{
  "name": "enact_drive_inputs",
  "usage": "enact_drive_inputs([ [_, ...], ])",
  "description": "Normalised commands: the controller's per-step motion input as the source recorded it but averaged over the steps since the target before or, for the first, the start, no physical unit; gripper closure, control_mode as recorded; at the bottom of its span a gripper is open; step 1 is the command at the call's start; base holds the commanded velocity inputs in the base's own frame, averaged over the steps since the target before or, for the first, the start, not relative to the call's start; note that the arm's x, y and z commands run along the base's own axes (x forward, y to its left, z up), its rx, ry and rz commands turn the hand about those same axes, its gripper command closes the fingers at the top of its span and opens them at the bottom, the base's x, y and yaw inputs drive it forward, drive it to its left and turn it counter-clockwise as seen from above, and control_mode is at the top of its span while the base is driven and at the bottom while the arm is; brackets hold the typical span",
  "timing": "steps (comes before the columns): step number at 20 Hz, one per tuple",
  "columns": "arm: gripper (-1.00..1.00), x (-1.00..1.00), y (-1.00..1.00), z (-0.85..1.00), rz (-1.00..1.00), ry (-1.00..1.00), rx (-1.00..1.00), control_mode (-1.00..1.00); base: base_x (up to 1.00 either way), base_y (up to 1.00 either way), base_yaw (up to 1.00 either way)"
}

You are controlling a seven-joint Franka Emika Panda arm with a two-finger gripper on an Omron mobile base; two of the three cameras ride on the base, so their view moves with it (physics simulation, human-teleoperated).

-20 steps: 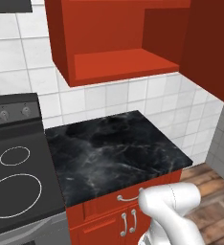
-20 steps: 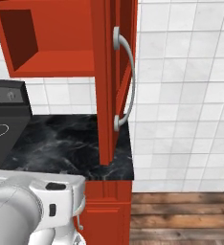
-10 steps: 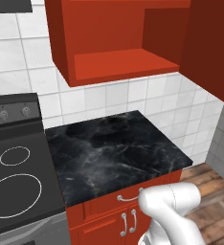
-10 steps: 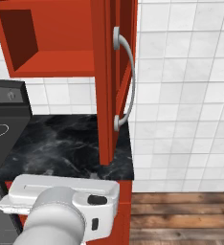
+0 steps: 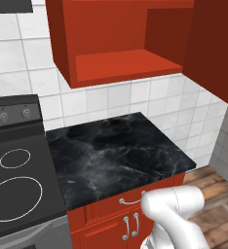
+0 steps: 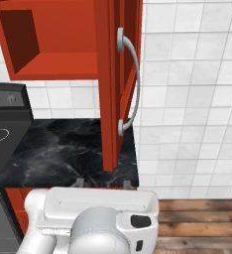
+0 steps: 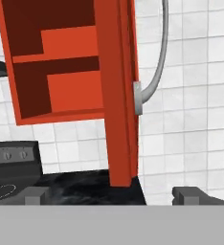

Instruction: Close all open cabinet doors.

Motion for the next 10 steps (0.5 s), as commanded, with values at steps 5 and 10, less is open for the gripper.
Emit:
enact_drive_inputs([
  [5, -1.0, 0.06, -0.33, 0.18, 0.0, -0.05, 0.0, -1.0, 0.0, 0.0, 0.0],
  [10, -1.0, 0.29, -0.18, 0.12, 0.0, -0.01, 0.01, -1.0, 0.0, 0.0, 0.0],
])
